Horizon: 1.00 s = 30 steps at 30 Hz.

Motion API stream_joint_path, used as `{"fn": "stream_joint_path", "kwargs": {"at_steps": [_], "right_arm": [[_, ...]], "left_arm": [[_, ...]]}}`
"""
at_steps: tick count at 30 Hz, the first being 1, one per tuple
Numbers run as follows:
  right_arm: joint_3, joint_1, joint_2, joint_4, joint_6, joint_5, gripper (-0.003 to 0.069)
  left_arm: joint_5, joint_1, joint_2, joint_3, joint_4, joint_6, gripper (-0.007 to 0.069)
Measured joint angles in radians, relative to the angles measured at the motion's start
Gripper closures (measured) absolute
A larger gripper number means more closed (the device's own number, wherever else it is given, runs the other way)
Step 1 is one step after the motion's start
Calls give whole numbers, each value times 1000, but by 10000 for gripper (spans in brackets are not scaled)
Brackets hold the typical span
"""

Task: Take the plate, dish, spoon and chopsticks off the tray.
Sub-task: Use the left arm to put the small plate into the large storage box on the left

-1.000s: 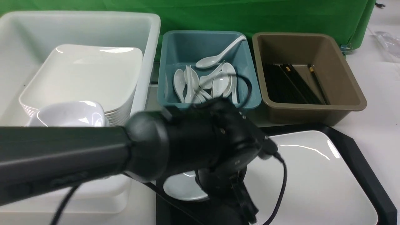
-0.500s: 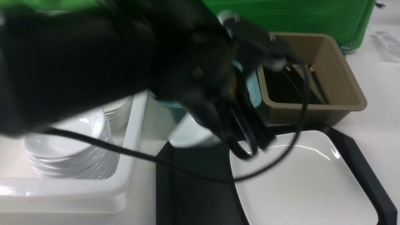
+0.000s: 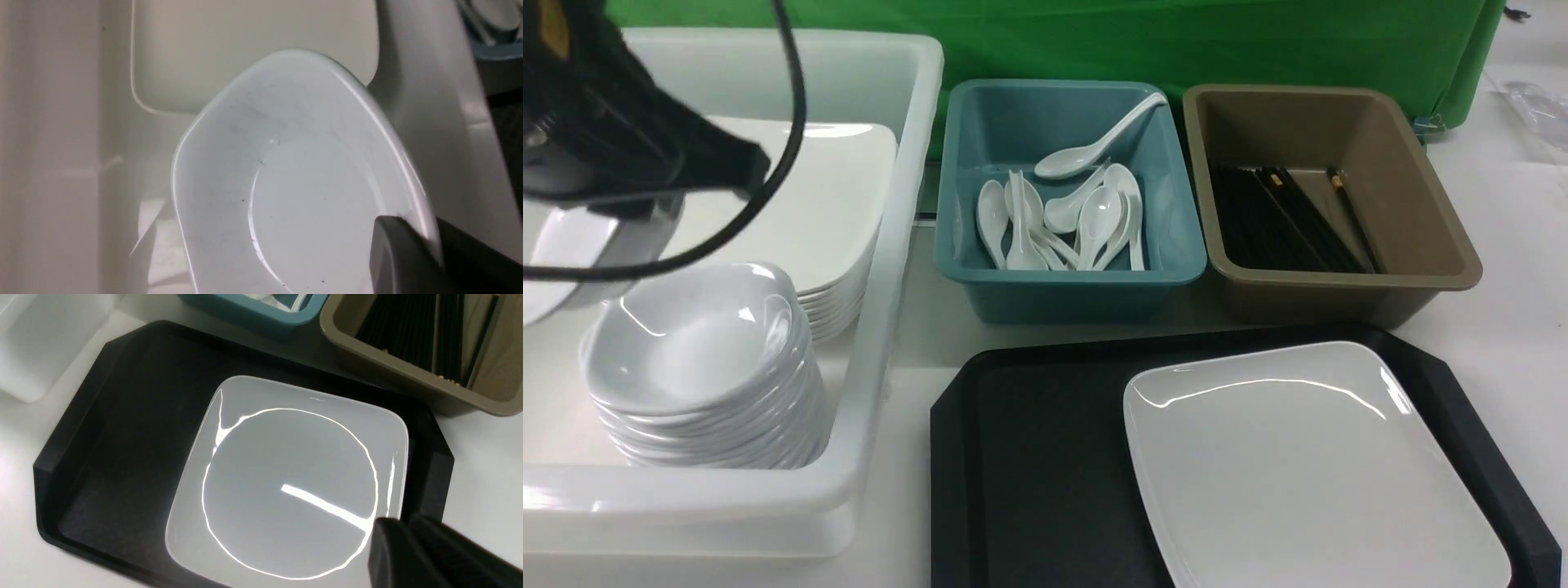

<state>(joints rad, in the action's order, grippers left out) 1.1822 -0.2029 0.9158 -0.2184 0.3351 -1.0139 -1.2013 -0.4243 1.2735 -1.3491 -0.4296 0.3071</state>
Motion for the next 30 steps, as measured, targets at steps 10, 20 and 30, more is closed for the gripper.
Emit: {"fn": "stream_joint_path", "kwargs": {"at_steps": [10, 20, 30], "right_arm": [[0, 0, 0, -1, 0, 2, 569], [0, 0, 0, -1, 0, 2, 569], [-1, 0, 0, -1, 0, 5, 569]], "left_arm": [[223, 37, 52, 148, 86, -122, 589], [214, 37, 62, 105, 92, -114, 192], [232, 37, 31, -29, 324, -115, 60]]}}
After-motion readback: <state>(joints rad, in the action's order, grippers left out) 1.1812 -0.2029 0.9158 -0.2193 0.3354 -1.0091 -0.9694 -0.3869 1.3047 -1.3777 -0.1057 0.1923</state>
